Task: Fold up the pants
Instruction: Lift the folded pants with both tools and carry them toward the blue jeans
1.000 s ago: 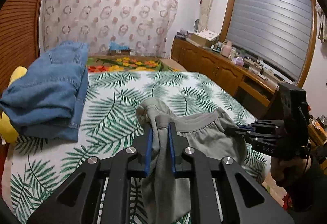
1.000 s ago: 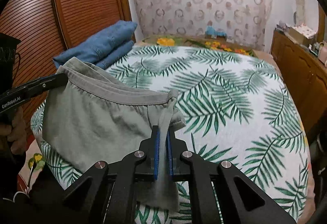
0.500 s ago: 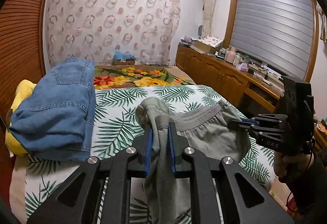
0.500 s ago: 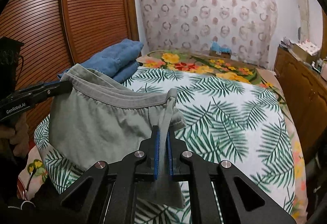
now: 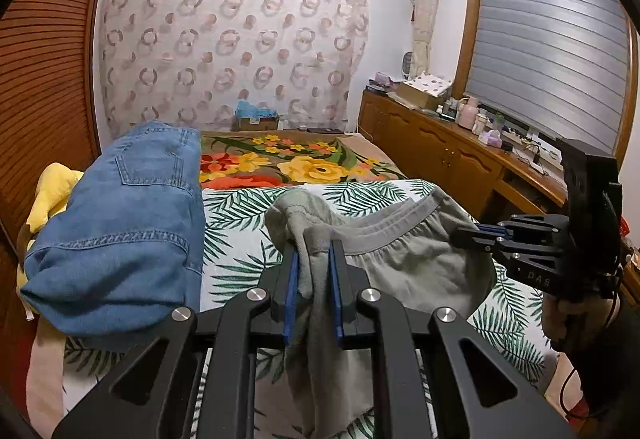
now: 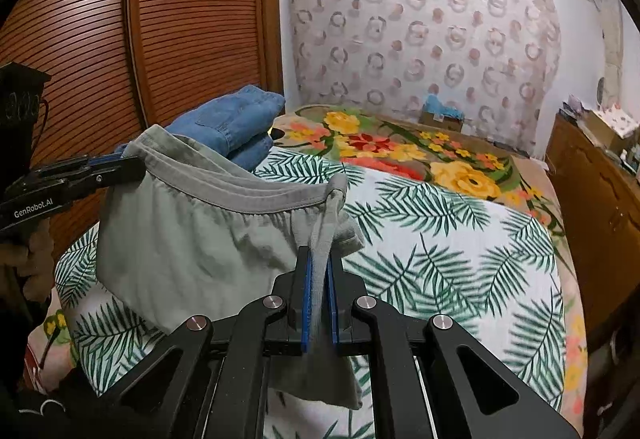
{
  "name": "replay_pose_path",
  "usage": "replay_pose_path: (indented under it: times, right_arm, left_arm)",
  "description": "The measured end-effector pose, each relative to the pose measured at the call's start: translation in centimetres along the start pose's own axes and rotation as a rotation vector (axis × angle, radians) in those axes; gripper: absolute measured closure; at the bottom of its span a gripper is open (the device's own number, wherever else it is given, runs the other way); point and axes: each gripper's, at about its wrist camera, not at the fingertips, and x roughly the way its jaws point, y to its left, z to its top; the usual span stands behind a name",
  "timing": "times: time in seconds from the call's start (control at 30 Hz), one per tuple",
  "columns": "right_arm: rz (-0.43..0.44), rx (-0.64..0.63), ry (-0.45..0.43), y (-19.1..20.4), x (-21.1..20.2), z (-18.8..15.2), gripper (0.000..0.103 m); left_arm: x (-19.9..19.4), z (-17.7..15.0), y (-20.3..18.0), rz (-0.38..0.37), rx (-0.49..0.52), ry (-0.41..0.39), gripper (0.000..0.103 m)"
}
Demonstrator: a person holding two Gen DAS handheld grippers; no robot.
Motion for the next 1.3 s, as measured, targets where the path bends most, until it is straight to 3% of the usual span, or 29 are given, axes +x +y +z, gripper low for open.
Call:
replay_pose_path:
  times: [0.53,0.97,1.3]
  right_arm:
    - [0.008,-0.107,-0.029,0.7,4.4,6.1,0.096]
    - [0.092,-0.222,-0.116,1.4,10.7,12.6,0.096]
    - [0.163,-0.327,-0.128,1.3,18.0,15.1,0.096]
  left_arm:
    - [0.2,2.7,4.1,0.029,-0.05,-0.062,0.088]
    - [-0.8,5.5,9.2,0.188,-0.08,-0.127,0.088]
    - [0.0,4.2,13.6,0.268,-0.156,-0.12,0.088]
